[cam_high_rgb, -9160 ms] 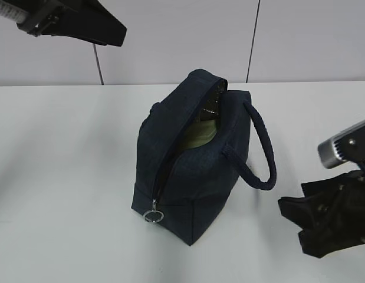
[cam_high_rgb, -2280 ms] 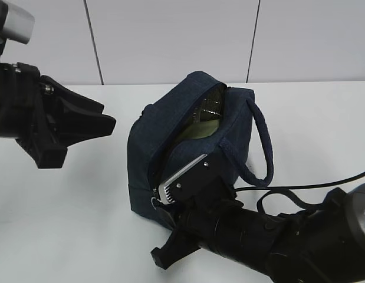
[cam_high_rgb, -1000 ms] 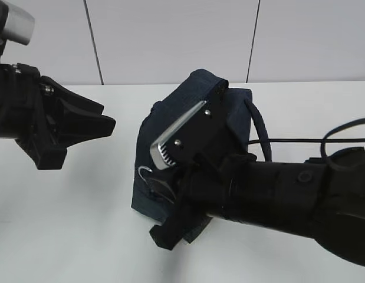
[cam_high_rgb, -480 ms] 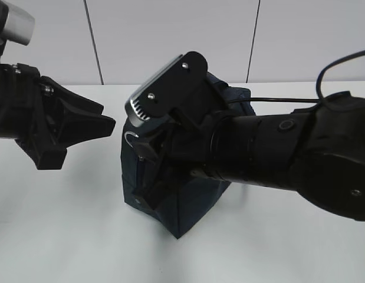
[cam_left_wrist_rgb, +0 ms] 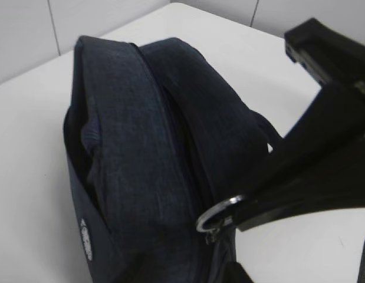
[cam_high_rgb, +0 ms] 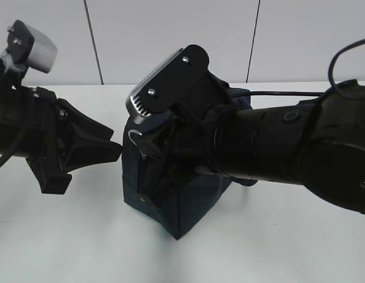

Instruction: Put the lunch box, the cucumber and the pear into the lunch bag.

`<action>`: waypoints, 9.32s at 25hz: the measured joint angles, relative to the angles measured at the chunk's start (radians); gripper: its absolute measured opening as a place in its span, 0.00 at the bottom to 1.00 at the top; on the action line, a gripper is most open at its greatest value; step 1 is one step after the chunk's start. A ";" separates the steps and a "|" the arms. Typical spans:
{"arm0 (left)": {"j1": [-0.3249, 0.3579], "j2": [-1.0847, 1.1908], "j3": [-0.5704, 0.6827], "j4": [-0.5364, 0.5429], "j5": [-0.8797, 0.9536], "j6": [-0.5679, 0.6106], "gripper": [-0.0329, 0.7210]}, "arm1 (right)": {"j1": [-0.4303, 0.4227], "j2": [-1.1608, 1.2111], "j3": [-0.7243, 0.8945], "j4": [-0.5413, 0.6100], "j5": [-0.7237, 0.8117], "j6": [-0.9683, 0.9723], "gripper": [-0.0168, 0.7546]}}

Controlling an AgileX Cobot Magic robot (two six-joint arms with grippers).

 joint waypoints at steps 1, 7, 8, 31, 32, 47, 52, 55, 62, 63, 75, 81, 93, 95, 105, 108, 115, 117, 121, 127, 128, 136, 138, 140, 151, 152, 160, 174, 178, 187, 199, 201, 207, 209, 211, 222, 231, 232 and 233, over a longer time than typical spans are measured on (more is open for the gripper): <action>0.009 0.013 0.000 0.000 0.016 0.014 0.36 | 0.000 0.000 0.000 0.000 0.007 -0.001 0.02; 0.168 0.079 0.000 -0.102 0.137 0.098 0.36 | 0.000 -0.019 0.000 0.000 0.025 -0.002 0.02; 0.185 0.094 0.000 -0.131 0.170 0.121 0.36 | 0.000 -0.023 0.000 0.000 0.030 -0.002 0.02; 0.116 0.277 0.000 -0.261 0.205 0.299 0.36 | 0.000 -0.029 0.000 0.002 0.036 0.006 0.02; 0.116 0.284 0.000 -0.265 0.205 0.302 0.36 | 0.000 -0.029 0.000 0.002 0.036 0.008 0.02; 0.077 0.301 -0.001 -0.348 0.177 0.354 0.08 | 0.000 -0.029 0.000 0.002 0.036 0.020 0.02; 0.070 0.301 -0.001 -0.350 0.173 0.355 0.06 | 0.000 -0.031 0.000 0.002 0.034 0.023 0.02; 0.070 0.301 -0.001 -0.350 0.173 0.353 0.06 | 0.000 -0.039 0.000 0.002 0.032 0.023 0.02; 0.069 0.301 -0.002 -0.330 0.173 0.323 0.05 | -0.053 -0.044 -0.050 0.002 0.048 0.023 0.02; 0.069 0.301 -0.002 -0.329 0.173 0.323 0.05 | -0.072 -0.044 -0.061 0.002 0.053 0.023 0.02; 0.068 0.301 -0.003 -0.314 0.174 0.322 0.05 | -0.337 -0.022 -0.118 0.308 0.082 0.036 0.02; 0.068 0.301 -0.003 -0.305 0.173 0.314 0.05 | -0.367 0.105 -0.238 0.470 0.114 0.036 0.02; 0.068 0.301 -0.003 -0.282 0.169 0.290 0.05 | -0.581 0.309 -0.420 0.890 0.343 0.027 0.02; 0.068 0.301 -0.003 -0.279 0.169 0.290 0.05 | -0.608 0.350 -0.425 1.003 0.360 -0.020 0.02; 0.068 0.301 -0.003 -0.277 0.158 0.290 0.05 | -0.649 0.554 -0.447 1.721 0.499 -0.515 0.02; 0.068 0.301 -0.003 -0.279 0.151 0.288 0.05 | -0.658 0.576 -0.447 1.775 0.512 -0.540 0.02; 0.068 0.301 -0.003 -0.276 0.148 0.287 0.05 | -0.678 0.584 -0.447 1.907 0.593 -0.755 0.02; 0.068 0.301 -0.003 -0.272 0.148 0.287 0.05 | -0.680 0.574 -0.452 1.943 0.612 -0.819 0.02; 0.068 0.301 -0.003 -0.269 0.148 0.286 0.05 | -0.680 0.518 -0.484 1.954 0.612 -0.864 0.02; 0.068 0.301 -0.003 -0.276 0.142 0.286 0.05 | -0.680 0.475 -0.497 1.954 0.615 -0.868 0.02; 0.068 0.301 -0.003 -0.277 0.142 0.286 0.05 | -0.680 0.475 -0.497 1.954 0.611 -0.868 0.02; 0.068 0.301 -0.003 -0.278 0.142 0.282 0.12 | -0.680 0.475 -0.497 1.870 0.604 -0.886 0.20; 0.068 0.301 -0.003 -0.278 0.142 0.281 0.19 | -0.680 0.475 -0.497 1.815 0.604 -0.888 0.43; 0.068 0.301 -0.003 -0.278 0.142 0.276 0.27 | -0.680 0.475 -0.497 1.774 0.604 -0.890 0.68; 0.082 0.220 -0.003 -0.209 0.106 0.189 0.41 | -0.699 0.404 -0.498 1.534 0.650 -0.874 0.79; 0.091 0.198 -0.003 -0.183 0.105 0.157 0.42 | -0.704 0.388 -0.498 1.485 0.662 -0.847 0.79; 0.136 -0.012 -0.002 0.253 0.005 -0.386 0.43 | -0.715 0.295 -0.500 0.891 0.858 -0.472 0.79; 0.137 -0.485 0.000 0.875 0.117 -1.320 0.43 | -0.715 -0.055 -0.350 0.363 1.107 -0.037 0.62; 0.137 -0.638 0.000 0.924 0.191 -1.365 0.42 | -0.715 -0.281 -0.169 0.326 1.115 -0.037 0.62; 0.137 -0.902 0.000 0.998 0.357 -1.374 0.41 | -0.715 -0.762 0.108 0.304 1.187 -0.032 0.62; 0.137 -1.210 0.200 1.034 0.455 -1.374 0.41 | -0.715 -1.207 0.236 0.204 1.247 -0.017 0.62; 0.137 -1.273 0.200 1.045 0.452 -1.374 0.41 | -0.715 -1.249 0.271 0.184 1.235 -0.017 0.62; 0.137 -1.346 0.200 1.062 0.455 -1.374 0.41 | -0.715 -1.366 0.359 0.166 1.194 -0.029 0.62; 0.137 -1.349 0.200 1.064 0.455 -1.374 0.41 | -0.715 -1.409 0.361 0.162 1.194 -0.033 0.62; 0.137 -1.349 0.200 1.064 0.455 -1.374 0.41 | -0.715 -1.455 0.361 0.162 1.194 -0.033 0.62; 0.137 -1.350 0.200 1.041 0.455 -1.377 0.41 | -0.715 -1.537 0.379 0.160 1.213 -0.006 0.62; 0.137 -1.350 0.200 1.010 0.455 -1.377 0.41 | -0.715 -1.537 0.379 0.160 1.214 -0.002 0.62; 0.137 -1.350 0.200 1.010 0.455 -1.377 0.41 | -0.715 -1.537 0.379 0.160 1.214 -0.002 0.62; 0.137 -1.350 0.200 1.010 0.455 -1.377 0.41 | -0.715 -1.537 0.379 0.160 1.214 -0.002 0.62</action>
